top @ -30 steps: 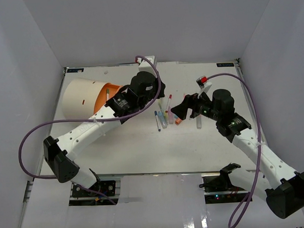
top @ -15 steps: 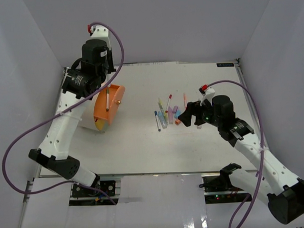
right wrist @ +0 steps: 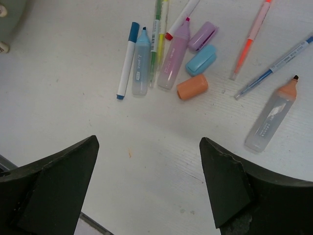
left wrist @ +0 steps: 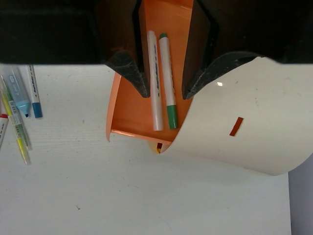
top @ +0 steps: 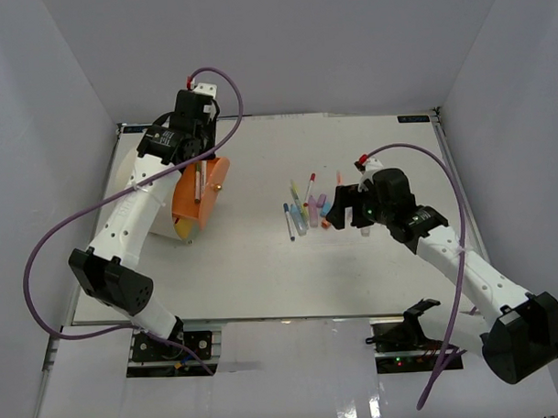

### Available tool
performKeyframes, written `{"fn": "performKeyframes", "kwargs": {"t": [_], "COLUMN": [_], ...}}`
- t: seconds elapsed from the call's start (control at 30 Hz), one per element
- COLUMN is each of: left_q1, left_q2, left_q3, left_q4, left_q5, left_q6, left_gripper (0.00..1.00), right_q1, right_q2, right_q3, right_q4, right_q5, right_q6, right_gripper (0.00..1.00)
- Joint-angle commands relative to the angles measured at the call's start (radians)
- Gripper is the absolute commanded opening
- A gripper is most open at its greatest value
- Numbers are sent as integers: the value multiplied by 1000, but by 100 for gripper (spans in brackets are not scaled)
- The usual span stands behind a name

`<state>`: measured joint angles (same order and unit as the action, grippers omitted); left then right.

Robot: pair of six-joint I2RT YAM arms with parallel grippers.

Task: Sort the stationery into containers
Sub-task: Place the pen in the drawer, then pick up the pen from the center of the board.

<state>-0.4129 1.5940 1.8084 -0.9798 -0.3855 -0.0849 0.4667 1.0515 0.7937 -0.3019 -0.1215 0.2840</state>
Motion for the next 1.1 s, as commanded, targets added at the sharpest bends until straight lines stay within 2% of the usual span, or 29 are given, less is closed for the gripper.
{"fn": "performKeyframes", "kwargs": {"t": [0.0, 0.13, 0.27, 0.33, 0.37, 0.4, 0.57, 0.8, 0.93, 1.07], "left_q1": [8, 10, 10, 10, 10, 10, 10, 10, 10, 10], "left_q2": [-37, -58, -106, -165, -193, -222, -455, -682, -761, -799], "left_q3": [14, 19, 17, -4, -35, -56, -219, -415, -472, -504], "left_q4": [9, 9, 18, 44, 74, 95, 211, 220, 201, 156], "left_q5": [11, 19, 25, 40, 63, 72, 123, 160, 171, 177], "left_q6": [-9, -13, -32, -50, -56, -64, -111, -136, -153, -173], "left_gripper": [44, 54, 69, 83, 93, 97, 98, 98, 98, 98], "right_q1": [-2, -2, -2, -2, -2, -2, 4, 50, 76, 89], "right_q2": [50, 137, 270, 321, 376, 405, 588, 803, 918, 995], "right_q3": [84, 166, 257, 300, 344, 369, 502, 712, 788, 841], "right_q4": [4, -5, -28, -57, -66, -75, -112, -157, -172, -183], "right_q5": [54, 112, 200, 258, 281, 289, 313, 370, 385, 445], "right_q6": [-8, -8, 9, 24, 30, 35, 86, 133, 184, 227], "right_gripper": [90, 92, 96, 100, 98, 95, 85, 73, 71, 62]}}
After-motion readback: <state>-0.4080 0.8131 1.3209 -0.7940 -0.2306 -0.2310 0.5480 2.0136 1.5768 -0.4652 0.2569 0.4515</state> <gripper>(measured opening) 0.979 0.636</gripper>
